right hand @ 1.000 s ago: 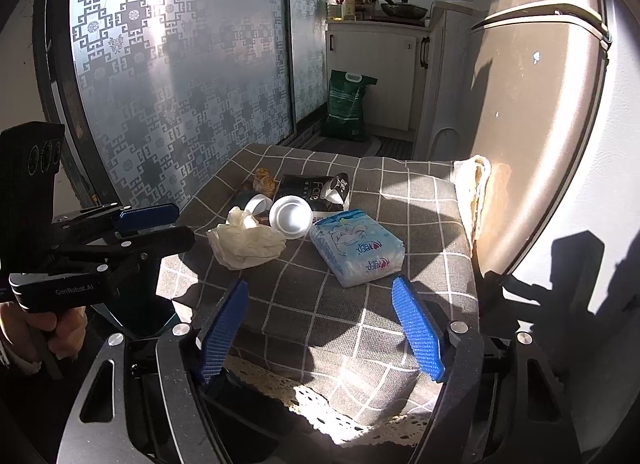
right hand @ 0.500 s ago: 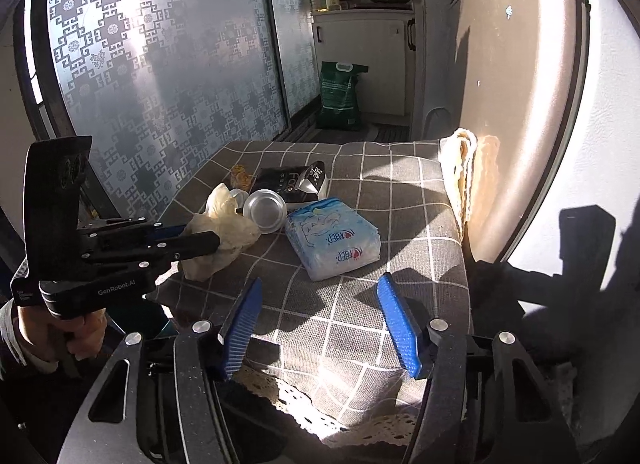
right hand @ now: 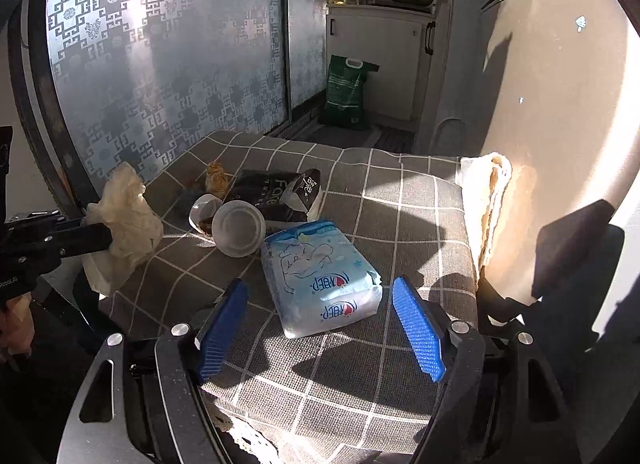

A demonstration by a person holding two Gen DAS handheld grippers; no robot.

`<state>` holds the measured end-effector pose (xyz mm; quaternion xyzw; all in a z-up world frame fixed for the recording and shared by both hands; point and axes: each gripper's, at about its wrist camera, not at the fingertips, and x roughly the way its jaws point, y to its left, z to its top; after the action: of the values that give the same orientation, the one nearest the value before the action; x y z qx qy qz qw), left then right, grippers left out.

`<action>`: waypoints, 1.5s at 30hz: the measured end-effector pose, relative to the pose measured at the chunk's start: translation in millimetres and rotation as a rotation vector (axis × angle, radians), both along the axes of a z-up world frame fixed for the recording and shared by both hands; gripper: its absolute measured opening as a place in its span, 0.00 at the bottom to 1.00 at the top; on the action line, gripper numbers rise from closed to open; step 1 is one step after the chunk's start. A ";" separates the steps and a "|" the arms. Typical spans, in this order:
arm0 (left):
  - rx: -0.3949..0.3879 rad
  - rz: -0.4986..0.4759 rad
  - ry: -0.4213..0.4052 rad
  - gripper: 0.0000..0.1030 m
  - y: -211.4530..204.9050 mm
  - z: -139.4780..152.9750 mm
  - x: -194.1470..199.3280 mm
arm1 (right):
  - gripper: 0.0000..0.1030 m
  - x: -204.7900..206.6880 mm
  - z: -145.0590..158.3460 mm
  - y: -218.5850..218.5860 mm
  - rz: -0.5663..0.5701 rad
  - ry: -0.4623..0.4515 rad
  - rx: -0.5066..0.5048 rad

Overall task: Collect trash
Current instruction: 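Grasp the tissue pack with the right gripper while the left gripper grasps the plastic bag, then carry both items over the teal bin and open both grippers to drop them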

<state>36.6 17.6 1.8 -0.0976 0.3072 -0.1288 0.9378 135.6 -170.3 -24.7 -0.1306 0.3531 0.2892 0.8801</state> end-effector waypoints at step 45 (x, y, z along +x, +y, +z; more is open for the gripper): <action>-0.004 0.308 0.182 0.09 178.8 -70.3 -74.1 | 0.50 -76.5 29.9 207.2 0.287 0.036 -0.061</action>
<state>-37.6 196.4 -68.5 -0.1567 0.3719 0.0249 0.9146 59.2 36.9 5.1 -0.2014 0.3553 0.4036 0.8187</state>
